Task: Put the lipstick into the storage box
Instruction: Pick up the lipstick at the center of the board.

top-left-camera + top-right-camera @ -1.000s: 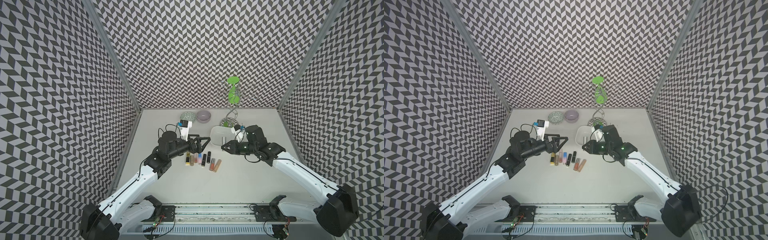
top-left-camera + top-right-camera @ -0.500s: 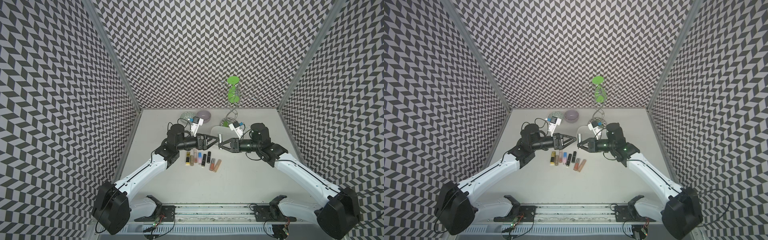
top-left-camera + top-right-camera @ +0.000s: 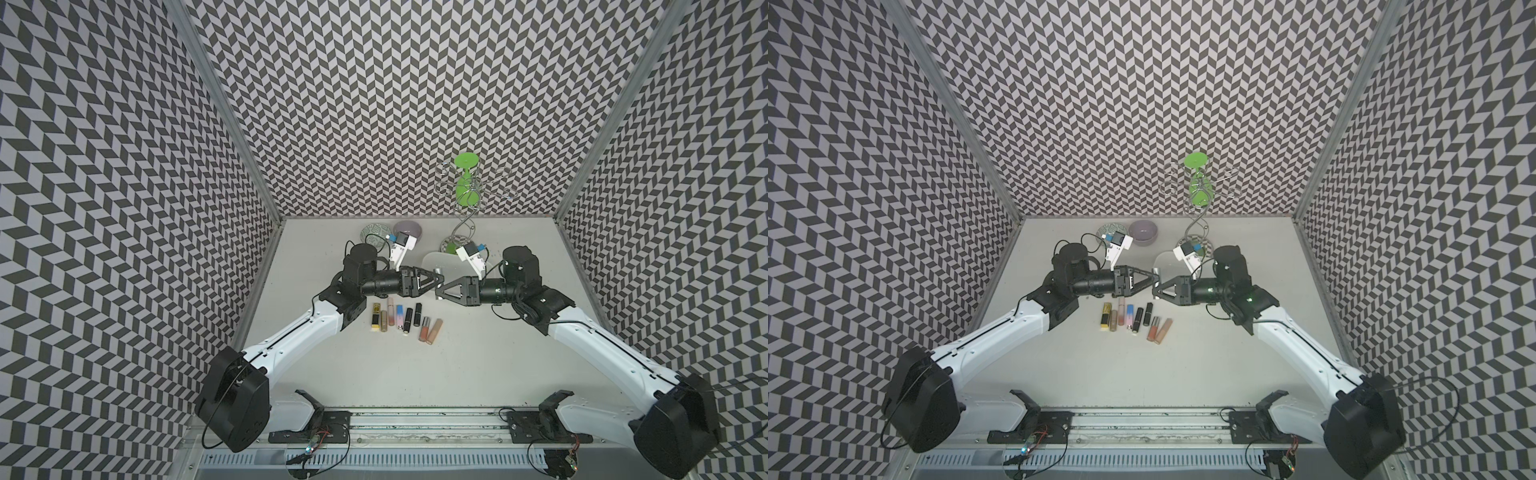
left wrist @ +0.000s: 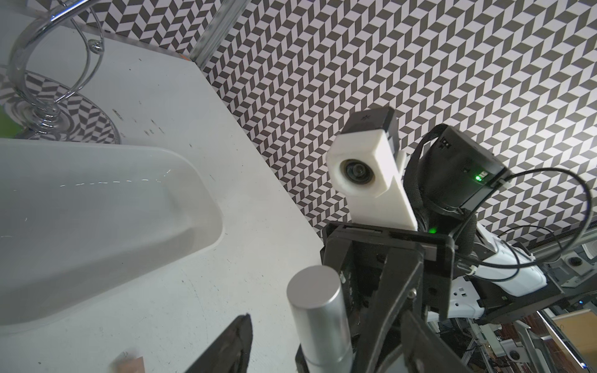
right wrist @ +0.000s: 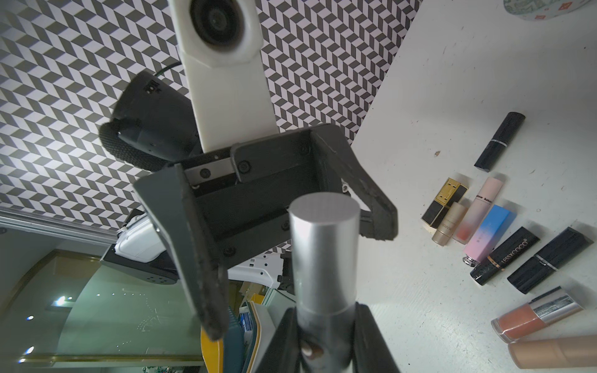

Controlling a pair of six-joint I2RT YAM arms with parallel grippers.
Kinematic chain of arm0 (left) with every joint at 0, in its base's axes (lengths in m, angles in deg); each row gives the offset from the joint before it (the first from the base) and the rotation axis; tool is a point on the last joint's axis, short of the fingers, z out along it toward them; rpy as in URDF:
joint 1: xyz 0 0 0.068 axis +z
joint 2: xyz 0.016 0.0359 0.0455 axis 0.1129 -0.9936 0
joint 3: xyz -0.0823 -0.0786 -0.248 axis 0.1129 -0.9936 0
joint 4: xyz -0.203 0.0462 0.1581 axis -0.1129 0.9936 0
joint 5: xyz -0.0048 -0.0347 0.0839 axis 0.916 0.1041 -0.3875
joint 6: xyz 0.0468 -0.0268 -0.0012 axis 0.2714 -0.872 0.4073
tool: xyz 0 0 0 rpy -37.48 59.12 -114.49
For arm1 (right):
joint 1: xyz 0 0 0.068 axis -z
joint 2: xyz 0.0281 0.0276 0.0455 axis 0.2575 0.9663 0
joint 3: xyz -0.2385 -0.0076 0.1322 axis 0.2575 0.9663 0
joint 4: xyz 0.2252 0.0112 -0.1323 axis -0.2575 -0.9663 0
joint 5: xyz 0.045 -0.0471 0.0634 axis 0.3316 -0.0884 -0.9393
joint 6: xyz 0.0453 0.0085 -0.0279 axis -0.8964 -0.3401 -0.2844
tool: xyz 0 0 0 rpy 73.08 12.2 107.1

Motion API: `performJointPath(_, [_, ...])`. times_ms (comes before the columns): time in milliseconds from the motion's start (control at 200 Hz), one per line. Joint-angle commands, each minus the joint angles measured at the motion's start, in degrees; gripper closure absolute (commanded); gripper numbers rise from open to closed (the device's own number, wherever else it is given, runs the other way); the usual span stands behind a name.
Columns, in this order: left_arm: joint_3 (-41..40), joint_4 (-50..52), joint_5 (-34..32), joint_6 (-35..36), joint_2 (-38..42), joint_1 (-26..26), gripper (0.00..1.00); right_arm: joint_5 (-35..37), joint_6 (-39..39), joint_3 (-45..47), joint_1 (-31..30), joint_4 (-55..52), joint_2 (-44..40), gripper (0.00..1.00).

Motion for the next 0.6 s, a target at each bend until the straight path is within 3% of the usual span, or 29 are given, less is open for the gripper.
performJointPath(0, [2.3,-1.9,1.4,0.3,-0.8,-0.7,0.3,-1.4,0.1,0.6,0.2,3.6,-0.4,0.79])
performJointPath(411, [2.8,-1.8,0.6,0.1,-1.8,-1.1,0.61,-1.8,0.5,1.3,0.2,3.6,-0.1,0.79])
performJointPath(596, [2.7,-1.4,0.7,-0.1,-1.9,-1.4,0.69,-1.5,0.4,1.4,0.2,3.5,-0.3,0.8])
